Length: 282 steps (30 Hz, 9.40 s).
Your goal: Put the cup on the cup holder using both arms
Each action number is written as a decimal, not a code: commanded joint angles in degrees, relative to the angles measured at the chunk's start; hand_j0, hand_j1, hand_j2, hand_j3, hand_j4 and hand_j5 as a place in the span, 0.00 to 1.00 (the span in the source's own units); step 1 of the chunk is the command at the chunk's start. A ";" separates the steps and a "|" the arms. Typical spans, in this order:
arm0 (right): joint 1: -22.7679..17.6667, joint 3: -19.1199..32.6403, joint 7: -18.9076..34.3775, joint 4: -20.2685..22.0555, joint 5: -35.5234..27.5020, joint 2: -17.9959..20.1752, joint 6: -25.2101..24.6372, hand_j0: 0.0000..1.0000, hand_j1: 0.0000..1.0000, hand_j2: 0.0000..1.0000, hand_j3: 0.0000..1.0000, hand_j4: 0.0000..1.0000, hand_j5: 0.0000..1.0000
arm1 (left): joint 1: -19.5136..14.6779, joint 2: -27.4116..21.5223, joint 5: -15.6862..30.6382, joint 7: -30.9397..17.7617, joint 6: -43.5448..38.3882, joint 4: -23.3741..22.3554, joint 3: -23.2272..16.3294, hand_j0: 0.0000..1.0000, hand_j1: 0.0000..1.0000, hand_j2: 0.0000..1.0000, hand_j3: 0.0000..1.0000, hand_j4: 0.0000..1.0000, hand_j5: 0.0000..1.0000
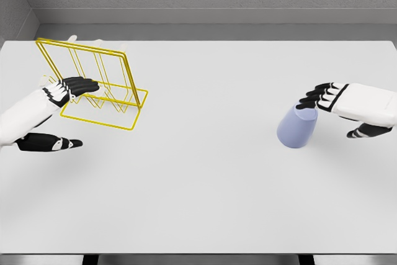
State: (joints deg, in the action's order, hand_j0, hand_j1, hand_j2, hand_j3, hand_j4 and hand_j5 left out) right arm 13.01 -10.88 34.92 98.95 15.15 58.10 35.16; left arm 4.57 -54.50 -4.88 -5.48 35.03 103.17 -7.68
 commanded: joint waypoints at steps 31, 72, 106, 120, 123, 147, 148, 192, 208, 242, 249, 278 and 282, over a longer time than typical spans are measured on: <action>25.93 -29.55 0.08 -3.42 5.42 0.61 -0.16 1.00 1.00 1.00 1.00 1.00 1.00 | -9.05 3.34 12.96 0.47 -0.03 0.02 -27.03 1.00 1.00 1.00 1.00 1.00 1.00; 25.93 -31.30 0.08 -6.49 9.55 -2.38 -0.16 0.68 0.68 0.68 0.68 0.68 0.68 | -15.73 9.23 43.46 -2.26 -20.71 -0.25 -38.64 1.00 1.00 1.00 1.00 1.00 1.00; 27.95 -30.51 0.08 2.30 8.50 -2.37 -0.16 0.51 0.51 0.51 0.51 0.51 0.51 | -15.29 12.05 42.76 -2.34 -23.87 -3.85 -38.37 1.00 1.00 1.00 1.00 1.00 1.00; 29.27 -31.13 0.08 2.30 8.32 -9.67 -0.16 0.52 0.52 0.52 0.52 0.52 0.52 | -15.56 12.31 42.76 -2.34 -23.70 -5.96 -37.93 1.00 1.00 1.00 1.00 1.00 1.00; 29.27 -31.74 0.08 2.30 8.32 -10.81 -0.16 0.52 0.52 0.52 0.52 0.52 0.52 | -15.56 12.31 42.76 -2.34 -23.70 -5.87 -37.93 1.00 1.00 1.00 1.00 1.00 1.00; 29.62 -35.08 0.08 2.30 11.31 -21.54 -0.16 0.52 0.52 0.52 0.52 0.52 0.52 | -15.82 12.31 42.67 -2.34 -23.61 -5.87 -37.85 1.00 1.00 1.00 1.00 1.00 1.00; 29.62 -35.08 0.08 2.30 11.31 -21.54 -0.16 0.52 0.52 0.52 0.52 0.52 0.52 | -15.82 12.31 42.67 -2.34 -23.61 -5.87 -37.85 1.00 1.00 1.00 1.00 1.00 1.00; -5.01 15.36 0.08 -2.36 -8.47 -20.48 -0.16 1.00 1.00 1.00 1.00 1.00 1.00 | -19.78 18.20 42.05 -2.17 -26.60 -7.01 -38.29 1.00 1.00 1.00 1.00 1.00 1.00; -5.45 15.36 0.08 -2.19 -8.55 -20.48 -0.16 1.00 1.00 1.00 1.00 1.00 1.00 | -21.27 21.98 40.83 -2.08 -29.06 -8.95 -39.34 1.00 1.00 1.00 1.00 1.00 1.00; -6.24 16.42 0.08 -2.27 -8.64 -20.48 -0.16 1.00 1.00 1.00 1.00 1.00 1.00 | -21.36 25.23 39.51 -1.73 -28.35 -10.27 -39.95 0.55 0.55 0.55 0.55 0.55 0.55; -6.24 16.42 0.08 -2.27 -8.55 -20.39 -0.16 1.00 1.00 1.00 1.00 1.00 1.00 | -21.18 24.61 39.59 -1.73 -28.18 -6.75 -39.34 0.56 0.56 0.56 0.56 0.56 0.56; -6.33 16.42 0.08 -2.19 -8.73 -20.48 -0.16 1.00 1.00 1.00 1.00 1.00 1.00 | -23.20 9.50 39.33 -1.02 -17.55 0.02 -38.72 0.58 0.58 0.58 0.58 0.58 0.58; -6.33 16.42 0.08 -2.19 -8.73 -20.48 -0.16 1.00 1.00 1.00 1.00 1.00 1.00 | -23.29 8.88 39.33 -1.02 -16.40 0.02 -38.81 0.58 0.58 0.58 0.58 0.58 0.58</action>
State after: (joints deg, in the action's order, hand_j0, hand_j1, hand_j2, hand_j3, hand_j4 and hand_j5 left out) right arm 6.68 5.53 35.03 96.74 6.86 37.60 35.17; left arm -18.72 -45.06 34.28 -6.53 17.86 103.15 -46.49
